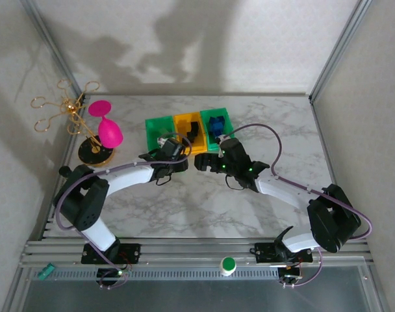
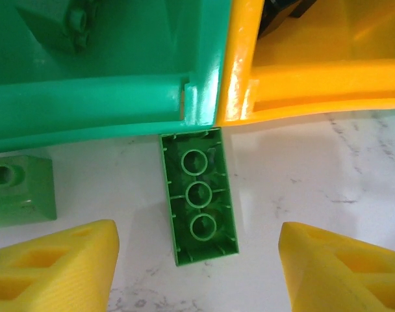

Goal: Sort the legos into containers by color
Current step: Pick up the lego from the center of the table, then place the lego in the container.

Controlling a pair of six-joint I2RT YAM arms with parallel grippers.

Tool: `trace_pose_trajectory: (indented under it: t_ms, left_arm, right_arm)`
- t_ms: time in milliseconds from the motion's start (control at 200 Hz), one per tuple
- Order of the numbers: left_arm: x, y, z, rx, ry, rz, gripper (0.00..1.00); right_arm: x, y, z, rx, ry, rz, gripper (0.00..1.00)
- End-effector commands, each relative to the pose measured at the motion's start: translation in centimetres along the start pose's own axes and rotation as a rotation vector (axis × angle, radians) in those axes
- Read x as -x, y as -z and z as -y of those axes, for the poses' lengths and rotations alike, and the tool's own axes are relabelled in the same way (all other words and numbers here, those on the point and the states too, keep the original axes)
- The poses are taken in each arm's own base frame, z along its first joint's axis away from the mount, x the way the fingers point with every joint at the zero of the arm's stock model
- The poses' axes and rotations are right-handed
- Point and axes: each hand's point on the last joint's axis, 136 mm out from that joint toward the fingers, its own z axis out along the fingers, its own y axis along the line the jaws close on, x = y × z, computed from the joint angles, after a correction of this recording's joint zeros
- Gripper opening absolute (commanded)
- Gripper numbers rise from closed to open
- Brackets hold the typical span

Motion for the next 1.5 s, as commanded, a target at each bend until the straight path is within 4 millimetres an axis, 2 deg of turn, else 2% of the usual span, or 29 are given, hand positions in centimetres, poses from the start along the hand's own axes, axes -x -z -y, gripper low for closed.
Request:
trace_pose_trajectory:
  t_ms: [0,175,320,586,866,1026,1206,1377,1497]
  left_arm:
    - [0.0,-1.3,0.4,0.025,0.02,0.01,0.66]
    - [-0.5,-2.5,1.8,0.01,-0.002,0.001,0.63]
    - [-0.8,-3.6,1.4,0.05,-0.019,-0.013,0.57]
    - [-0.8,-3.8,0.4,0.106,-0.027,-0.002,0.44]
    - [-0.8,-2.8,0.4,0.1,-0.035,0.004,0.34]
    - [-0.2,-0.9,0.9,0.075,-0.035,0.024,0.34]
    - [1.6,2.1,0.6,0.069,-0.031,0.085,0.35]
    - [5.0,4.4,0.7,0.071,-0.022,0.15,0.37]
    - [8.0,5.0,0.0,0.091,-0.003,0.194,0.38]
  right_arm:
    - [1.2,1.1,0.1,-0.002,-0.013,0.047,0.99]
    - [1.3,1.4,0.4,-0.008,-0.012,0.053,0.99]
    - [1.3,1.3,0.6,-0.014,-0.011,0.051,0.99]
    - [1.2,1.2,0.6,-0.009,-0.011,0.046,0.99]
    - [1.5,1.3,0.4,-0.005,-0.008,0.047,0.99]
    - [1.9,1.5,0.0,0.001,-0.004,0.054,0.99]
    - [2.3,1.5,-0.3,0.007,0.003,0.061,0.99]
    - [2.9,1.3,-0.8,0.019,0.01,0.065,0.99]
    - [3.4,1.3,-1.4,0.038,0.018,0.068,0.99]
